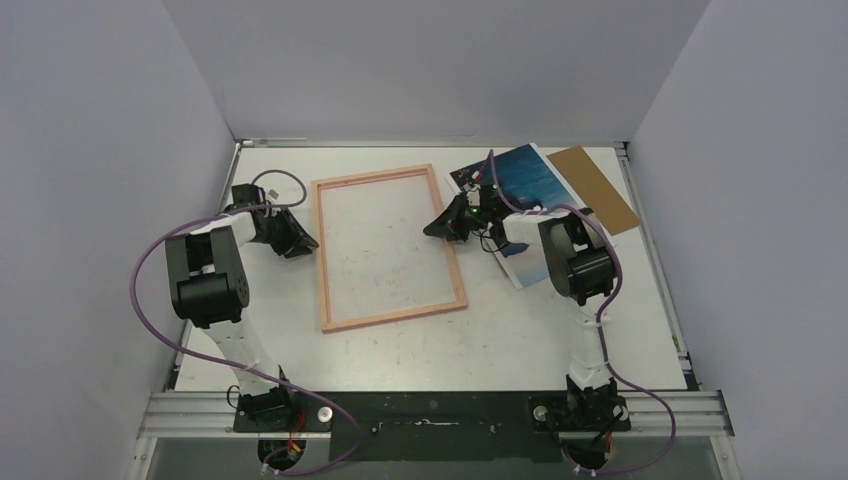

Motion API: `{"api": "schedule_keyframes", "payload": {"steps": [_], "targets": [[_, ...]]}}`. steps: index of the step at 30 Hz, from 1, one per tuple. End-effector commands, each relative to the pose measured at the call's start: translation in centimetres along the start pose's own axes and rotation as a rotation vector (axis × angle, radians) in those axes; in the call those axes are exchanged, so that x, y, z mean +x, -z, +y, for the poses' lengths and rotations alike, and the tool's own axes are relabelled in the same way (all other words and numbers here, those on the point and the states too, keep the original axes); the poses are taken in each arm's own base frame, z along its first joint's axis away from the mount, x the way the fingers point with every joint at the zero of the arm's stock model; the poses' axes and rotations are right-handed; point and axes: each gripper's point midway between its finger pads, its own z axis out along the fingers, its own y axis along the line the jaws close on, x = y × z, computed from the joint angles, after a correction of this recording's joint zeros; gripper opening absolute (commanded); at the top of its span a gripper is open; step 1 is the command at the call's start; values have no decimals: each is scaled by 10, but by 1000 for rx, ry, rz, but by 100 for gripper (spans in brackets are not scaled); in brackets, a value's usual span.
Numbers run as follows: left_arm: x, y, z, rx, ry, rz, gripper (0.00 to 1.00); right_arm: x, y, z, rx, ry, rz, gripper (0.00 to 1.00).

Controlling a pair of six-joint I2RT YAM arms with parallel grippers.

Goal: Put the photo into the frame

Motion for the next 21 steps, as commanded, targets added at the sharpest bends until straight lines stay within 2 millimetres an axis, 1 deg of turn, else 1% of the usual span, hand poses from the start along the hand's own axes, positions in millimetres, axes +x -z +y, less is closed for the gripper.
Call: {"api": "schedule_keyframes", "payload": {"steps": [1, 4, 10, 15, 18, 21], "targets": [[-2, -17, 28, -101, -23, -12, 26, 2, 15, 45, -65, 9, 34, 0], [-1, -18, 30, -107, -23, -10, 25, -3, 20, 68, -91, -36, 10, 0], [0, -20, 31, -110, -17, -7, 25, -9, 29, 81, -113, -13, -15, 0], [-1, -20, 31, -109, -19, -7, 24, -14, 35, 107, -190, 30, -34, 0], [0, -21, 32, -109, -17, -5, 24, -12, 33, 104, -167, 66, -18, 0], [-1, -21, 31, -107, -16, -5, 24, -11, 31, 110, -240, 86, -25, 0]]}}
